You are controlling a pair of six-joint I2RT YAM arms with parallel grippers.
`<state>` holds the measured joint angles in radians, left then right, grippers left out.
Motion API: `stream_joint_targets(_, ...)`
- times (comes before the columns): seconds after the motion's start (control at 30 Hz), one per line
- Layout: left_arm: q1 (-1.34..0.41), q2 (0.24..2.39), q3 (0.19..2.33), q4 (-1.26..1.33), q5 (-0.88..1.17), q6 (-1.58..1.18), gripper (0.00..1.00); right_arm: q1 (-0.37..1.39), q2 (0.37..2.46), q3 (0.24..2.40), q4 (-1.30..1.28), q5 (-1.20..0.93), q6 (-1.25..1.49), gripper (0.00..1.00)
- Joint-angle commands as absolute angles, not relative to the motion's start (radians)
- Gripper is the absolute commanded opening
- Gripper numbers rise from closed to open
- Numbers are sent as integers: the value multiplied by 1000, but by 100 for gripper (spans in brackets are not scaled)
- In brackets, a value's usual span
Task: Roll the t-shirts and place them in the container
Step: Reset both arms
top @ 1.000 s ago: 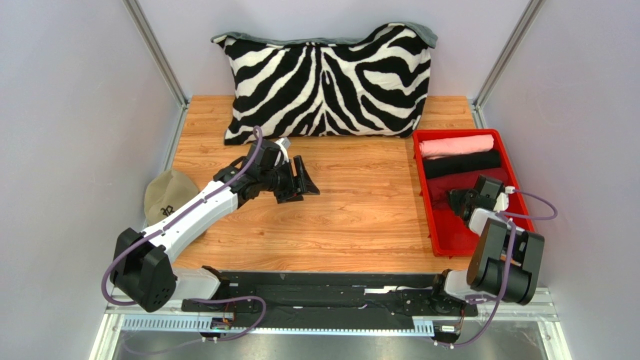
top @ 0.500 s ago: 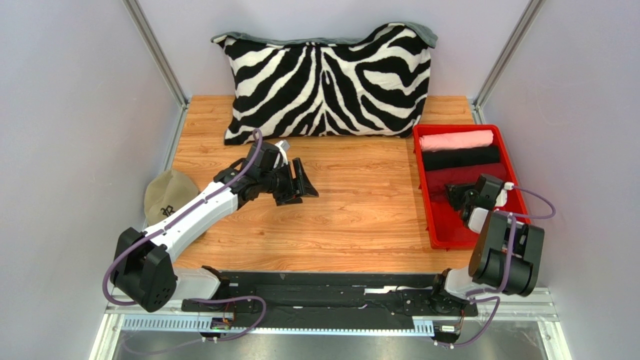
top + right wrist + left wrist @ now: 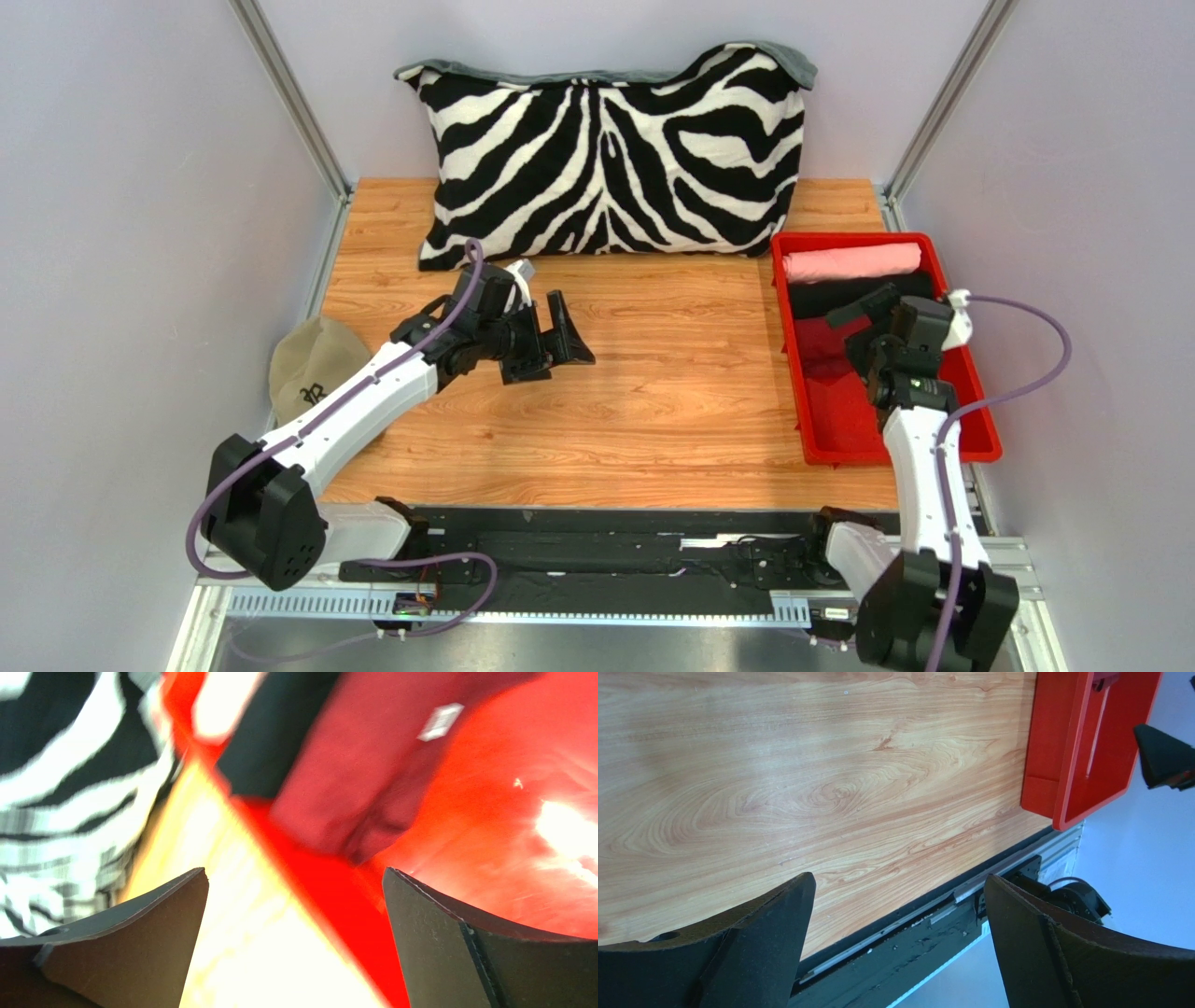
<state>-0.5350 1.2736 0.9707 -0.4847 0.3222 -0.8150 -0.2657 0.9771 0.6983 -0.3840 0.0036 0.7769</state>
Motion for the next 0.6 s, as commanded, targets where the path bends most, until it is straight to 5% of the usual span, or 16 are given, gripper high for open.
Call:
stream_joint_targets(0.0,-532,1215,986,-509,272,-769,99,-40,905,761,-517,90,669,100)
stream_joint_targets(0.27,-532,1103,888,-560,135,-697,99,639,985,756,-476,316,741,100)
stream_joint_targets(0.57,-532,985,773,-591,2,-661,99,719,1045,752,-425,276,701,100)
